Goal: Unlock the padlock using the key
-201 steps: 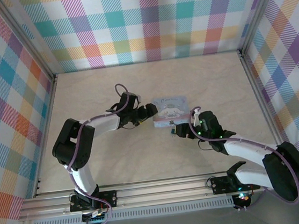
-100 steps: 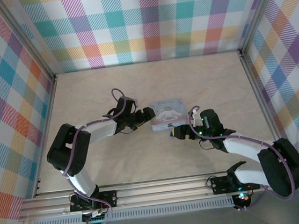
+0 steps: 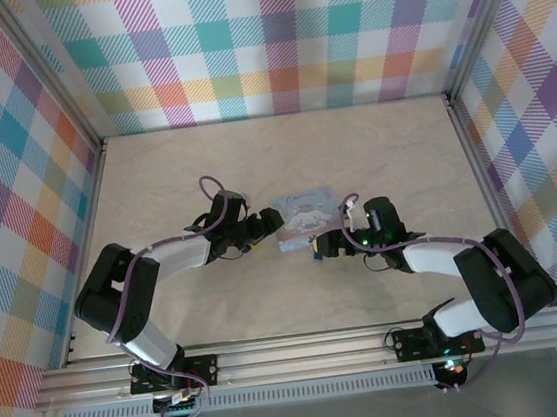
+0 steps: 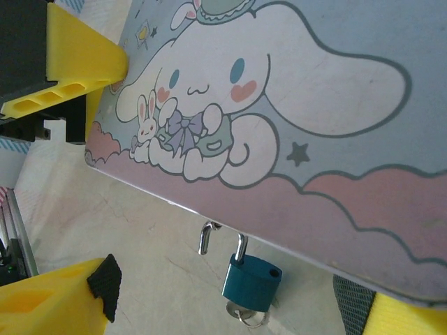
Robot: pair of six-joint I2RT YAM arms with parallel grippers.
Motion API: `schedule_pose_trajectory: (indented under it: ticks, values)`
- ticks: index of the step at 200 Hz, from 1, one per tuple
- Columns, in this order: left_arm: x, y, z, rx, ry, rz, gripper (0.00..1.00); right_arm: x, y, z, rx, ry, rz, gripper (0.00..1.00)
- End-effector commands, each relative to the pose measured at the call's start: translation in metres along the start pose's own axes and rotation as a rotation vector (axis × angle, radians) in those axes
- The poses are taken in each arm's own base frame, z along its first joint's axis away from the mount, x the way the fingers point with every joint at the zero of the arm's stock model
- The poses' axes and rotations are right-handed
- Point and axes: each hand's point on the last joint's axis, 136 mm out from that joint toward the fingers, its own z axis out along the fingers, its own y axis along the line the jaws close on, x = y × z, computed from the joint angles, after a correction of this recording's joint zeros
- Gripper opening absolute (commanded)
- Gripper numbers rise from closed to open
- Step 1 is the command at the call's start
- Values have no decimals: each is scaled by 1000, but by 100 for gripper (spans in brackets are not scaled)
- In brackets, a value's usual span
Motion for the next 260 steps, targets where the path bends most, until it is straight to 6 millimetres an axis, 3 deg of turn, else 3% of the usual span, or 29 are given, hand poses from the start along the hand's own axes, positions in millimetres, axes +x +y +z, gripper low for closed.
schedule_pose_trajectory:
  ticks: [1,49,119,260]
  values:
    - [40,60,0,-216,103,-59,84,-12,15,7,-53,-17,-86,81]
    - [40,57,1,-211,101,-57,84,-3,14,19,-70,5,-74,78]
    - [41,56,2,-212,105,-54,84,-7,22,30,-157,-2,-44,74]
    - [43,54,4,-212,113,-50,84,-10,29,32,-208,-14,-62,59]
